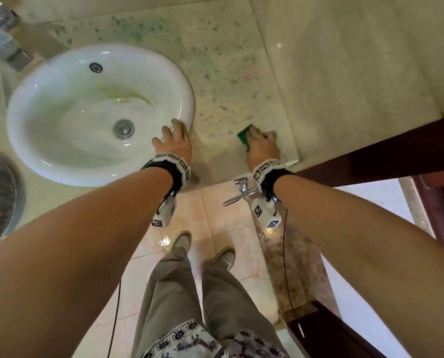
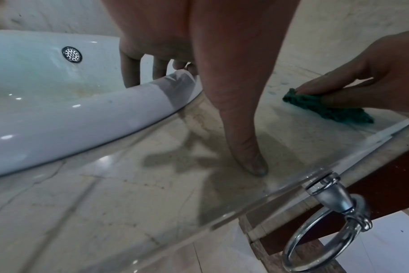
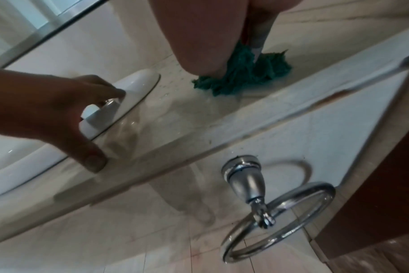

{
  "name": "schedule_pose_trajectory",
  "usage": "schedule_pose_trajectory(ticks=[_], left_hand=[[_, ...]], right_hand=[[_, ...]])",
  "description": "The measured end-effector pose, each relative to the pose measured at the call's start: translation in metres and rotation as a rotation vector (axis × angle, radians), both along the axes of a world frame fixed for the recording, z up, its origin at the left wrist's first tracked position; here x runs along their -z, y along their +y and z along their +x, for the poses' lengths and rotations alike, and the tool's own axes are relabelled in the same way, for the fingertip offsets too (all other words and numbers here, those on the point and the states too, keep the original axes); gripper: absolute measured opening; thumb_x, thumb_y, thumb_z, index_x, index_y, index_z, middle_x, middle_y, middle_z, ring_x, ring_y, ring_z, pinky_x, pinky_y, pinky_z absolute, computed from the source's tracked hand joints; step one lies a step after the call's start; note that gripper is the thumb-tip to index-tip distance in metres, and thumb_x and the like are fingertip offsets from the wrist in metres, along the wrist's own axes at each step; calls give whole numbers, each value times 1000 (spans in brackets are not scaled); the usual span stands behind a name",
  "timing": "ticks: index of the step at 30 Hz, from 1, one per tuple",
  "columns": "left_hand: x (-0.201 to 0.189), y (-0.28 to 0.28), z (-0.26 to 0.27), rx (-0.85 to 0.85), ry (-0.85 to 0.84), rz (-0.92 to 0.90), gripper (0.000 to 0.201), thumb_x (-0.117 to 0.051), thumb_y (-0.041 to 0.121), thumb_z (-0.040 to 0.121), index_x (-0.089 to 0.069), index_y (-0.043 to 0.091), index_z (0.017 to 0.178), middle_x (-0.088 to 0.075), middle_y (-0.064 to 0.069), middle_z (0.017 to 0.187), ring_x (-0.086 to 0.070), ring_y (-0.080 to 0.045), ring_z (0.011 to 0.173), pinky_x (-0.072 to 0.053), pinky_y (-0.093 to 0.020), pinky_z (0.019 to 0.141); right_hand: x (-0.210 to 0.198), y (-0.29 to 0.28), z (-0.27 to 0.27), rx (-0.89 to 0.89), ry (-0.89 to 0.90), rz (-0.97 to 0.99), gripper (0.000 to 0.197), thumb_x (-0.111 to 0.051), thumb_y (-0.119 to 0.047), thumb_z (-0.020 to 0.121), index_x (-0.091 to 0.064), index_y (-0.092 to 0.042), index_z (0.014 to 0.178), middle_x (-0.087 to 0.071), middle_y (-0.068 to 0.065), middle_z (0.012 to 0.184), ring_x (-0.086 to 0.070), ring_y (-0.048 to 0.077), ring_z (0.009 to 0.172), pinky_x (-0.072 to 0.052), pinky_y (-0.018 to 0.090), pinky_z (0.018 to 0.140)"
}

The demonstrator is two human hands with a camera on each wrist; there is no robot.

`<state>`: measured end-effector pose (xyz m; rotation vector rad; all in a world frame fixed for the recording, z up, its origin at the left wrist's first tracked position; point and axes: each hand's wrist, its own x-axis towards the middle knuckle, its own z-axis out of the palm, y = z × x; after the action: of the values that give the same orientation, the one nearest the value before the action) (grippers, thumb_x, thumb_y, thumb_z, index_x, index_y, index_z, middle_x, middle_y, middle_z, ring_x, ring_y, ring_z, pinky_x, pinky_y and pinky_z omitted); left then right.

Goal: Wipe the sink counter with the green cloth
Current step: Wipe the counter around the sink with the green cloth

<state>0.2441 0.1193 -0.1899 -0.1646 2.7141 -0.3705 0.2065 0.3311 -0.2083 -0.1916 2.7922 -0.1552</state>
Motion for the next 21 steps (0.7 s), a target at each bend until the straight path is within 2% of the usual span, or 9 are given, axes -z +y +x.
schedule_pose_trajectory(ticks=[2, 4, 6, 7, 9, 11, 15, 19, 21], left_hand=[[1, 0, -1, -7, 7, 10, 123, -88, 41, 52, -19, 1, 146, -21, -13, 143, -41, -31, 113, -46, -41, 79], [5, -1, -2, -29, 15, 34, 121, -88, 43, 55, -20, 2, 146, -23, -12, 143, -42, -31, 111, -44, -41, 76], [5, -1, -3, -43, 2, 31, 124, -89, 47, 50, -23, 2, 145, -25, -12, 141, -43, -30, 108, -43, -40, 73], [5, 0, -3, -49, -12, 25, 126, -90, 48, 48, -24, 2, 145, -25, -12, 141, -43, -30, 108, -43, -39, 72], [3, 0, -2, -46, -49, 16, 133, -92, 51, 39, -25, 3, 144, -24, -12, 141, -42, -31, 108, -43, -40, 72], [1, 1, -1, -40, -91, -1, 143, -92, 54, 27, -26, 4, 144, -22, -12, 140, -41, -31, 107, -43, -40, 71], [-1, 1, -1, -33, -73, 20, 141, -93, 54, 31, -24, 4, 144, -21, -11, 141, -40, -30, 108, -42, -41, 72], [-2, 0, -2, -19, -85, 44, 152, -88, 66, 27, -17, 2, 146, -20, -12, 143, -39, -31, 113, -45, -43, 78], [-3, -1, -2, -13, -72, 57, 154, -89, 66, 27, -15, 1, 146, -20, -12, 146, -39, -31, 116, -46, -44, 80]], right_hand=[[0, 0, 9, -121, -32, -8, 62, -46, 1, 87, -39, -18, 145, -30, -8, 155, -29, 28, 131, -42, 33, 102], [-3, 3, 13, -195, -52, 44, 51, -47, -6, 90, -47, -16, 139, -38, 4, 150, -37, 28, 128, -39, 34, 103], [-3, 16, 12, -180, -26, 51, 38, -52, -15, 89, -59, -16, 127, -48, 16, 135, -47, 31, 120, -42, 35, 96], [0, 22, 9, -173, -14, 41, 36, -53, -17, 88, -62, -19, 122, -51, 16, 129, -49, 31, 117, -43, 34, 94], [7, 32, 5, -131, -14, -1, 38, -55, -14, 84, -65, -23, 120, -57, 7, 129, -51, 25, 118, -39, 28, 97], [14, 44, -6, -70, 24, -45, 43, -56, -5, 81, -65, -18, 121, -58, 0, 133, -50, 23, 122, -35, 25, 99], [2, 52, -30, -19, 44, 76, 41, -58, -10, 83, -61, -11, 124, -52, 3, 139, -49, 30, 119, -40, 35, 99], [4, 43, -54, 117, 63, 110, 45, -56, -14, 88, -52, -10, 133, -45, 4, 144, -41, 26, 130, -29, 33, 106], [2, 40, -62, 146, 60, 90, 47, -56, -16, 88, -51, -10, 134, -45, 5, 143, -41, 25, 131, -27, 33, 108]])
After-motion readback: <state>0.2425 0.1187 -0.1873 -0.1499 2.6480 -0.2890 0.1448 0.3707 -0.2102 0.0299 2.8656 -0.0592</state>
